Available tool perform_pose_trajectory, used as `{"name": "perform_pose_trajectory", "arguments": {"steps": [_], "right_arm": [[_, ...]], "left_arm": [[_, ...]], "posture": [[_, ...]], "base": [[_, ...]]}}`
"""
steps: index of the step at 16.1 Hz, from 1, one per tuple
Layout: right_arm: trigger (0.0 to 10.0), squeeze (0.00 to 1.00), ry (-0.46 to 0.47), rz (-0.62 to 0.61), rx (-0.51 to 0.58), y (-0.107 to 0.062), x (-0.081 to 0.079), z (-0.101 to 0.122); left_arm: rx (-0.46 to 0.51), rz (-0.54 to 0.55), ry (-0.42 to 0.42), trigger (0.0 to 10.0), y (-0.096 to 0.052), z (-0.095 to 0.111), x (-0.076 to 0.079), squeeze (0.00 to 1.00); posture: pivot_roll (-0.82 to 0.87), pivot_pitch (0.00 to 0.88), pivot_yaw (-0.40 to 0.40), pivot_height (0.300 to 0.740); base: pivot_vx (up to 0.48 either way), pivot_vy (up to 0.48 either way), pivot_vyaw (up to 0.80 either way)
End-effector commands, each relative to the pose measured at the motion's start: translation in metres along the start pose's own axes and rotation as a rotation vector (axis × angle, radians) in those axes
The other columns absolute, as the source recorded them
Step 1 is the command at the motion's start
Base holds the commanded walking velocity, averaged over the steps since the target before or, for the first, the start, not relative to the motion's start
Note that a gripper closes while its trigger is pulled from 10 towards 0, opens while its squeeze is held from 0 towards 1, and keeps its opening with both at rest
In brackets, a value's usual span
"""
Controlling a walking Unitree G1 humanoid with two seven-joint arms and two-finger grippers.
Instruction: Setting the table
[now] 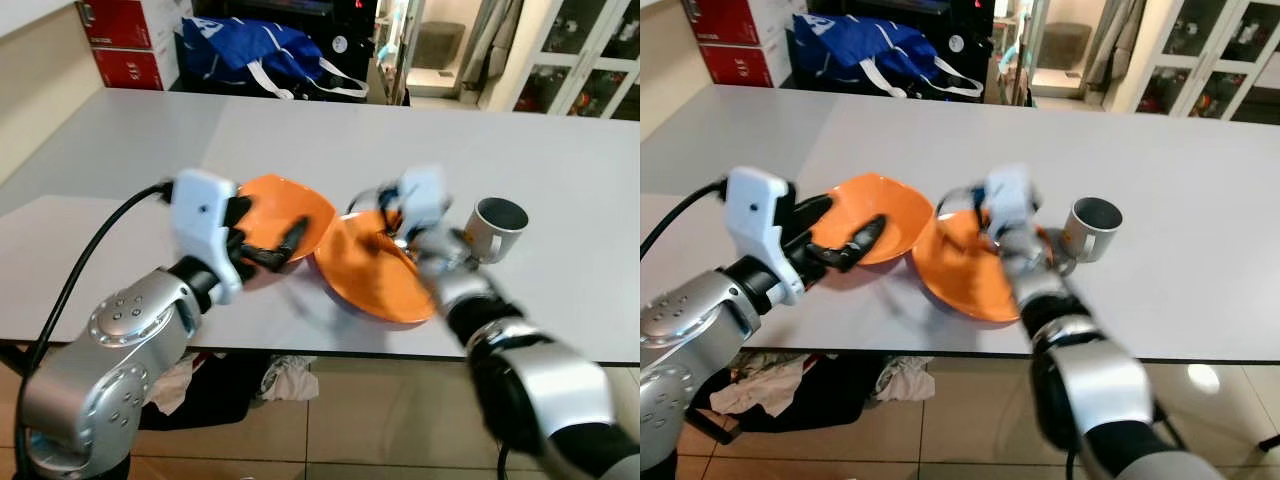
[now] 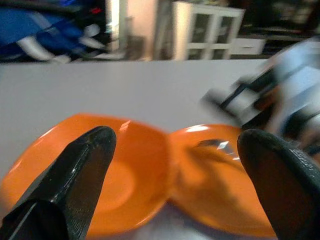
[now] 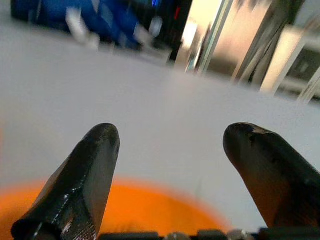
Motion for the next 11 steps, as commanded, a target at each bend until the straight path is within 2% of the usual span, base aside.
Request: {"name": "perform_pose_trajectory", "arguments": {"steps": [1,3,5,6,8,9,10,11], "right_arm": [[10.0,0.00,0.035,-0.011,0.066,0.004,0.007,0.017],[10.0,0.00,0.058,-0.036,0.146,0.004,0.022,0.032],[10.0,0.00,0.056,-0.046,0.178,0.000,0.031,0.034],[10.0,0.00,0.045,-0.043,0.198,-0.013,0.040,0.022],[10.0,0.00,0.037,-0.029,0.197,-0.032,0.046,0.009],[10.0,0.00,0.029,-0.033,0.194,-0.040,0.049,0.004],[10.0,0.00,0.003,-0.048,0.178,-0.061,0.059,-0.013],[10.0,0.00,-0.006,-0.054,0.165,-0.070,0.063,-0.019]], "left_arm": [[0.012,0.019,0.005,10.0,0.003,-0.003,0.000,0.00],[-0.010,0.075,0.051,10.0,0.009,-0.020,-0.004,0.00],[-0.013,0.092,0.054,10.0,0.010,-0.028,-0.003,0.00],[-0.023,0.121,0.040,10.0,0.011,-0.043,0.000,0.00],[-0.037,0.148,0.055,10.0,0.007,-0.055,-0.001,0.00],[-0.035,0.184,0.050,10.0,0.005,-0.059,-0.006,0.00],[-0.040,0.283,0.057,10.0,-0.004,-0.070,-0.023,0.00],[-0.038,0.324,0.060,10.0,-0.008,-0.075,-0.030,0.00]], "posture": [[0.14,0.000,-0.062,0.736],[0.09,0.000,-0.068,0.736],[0.07,0.000,-0.072,0.736],[0.05,0.000,-0.074,0.736],[0.03,0.000,-0.068,0.736],[0.02,0.000,-0.060,0.736],[0.00,0.000,-0.048,0.736],[0.00,0.000,-0.045,0.736]], "base": [[0.000,0.000,0.00],[0.000,0.000,0.00],[0.000,0.000,0.00],[0.000,0.000,0.00],[0.000,0.000,0.00],[0.000,0.000,0.00],[0.000,0.000,0.00],[0.000,0.000,0.00]]}}
Point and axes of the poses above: a point about 5 cm out from each wrist's last joint towards the gripper, its own y axis pointing out of the wrist towards the gripper, its own z axis along the axis of the wrist's last joint, x = y × z, the point moved 3 cm from there along y, pointing out of the wrist towards the gripper, and after that the axes turned 7 degrees about y, right-handed, at the moved point
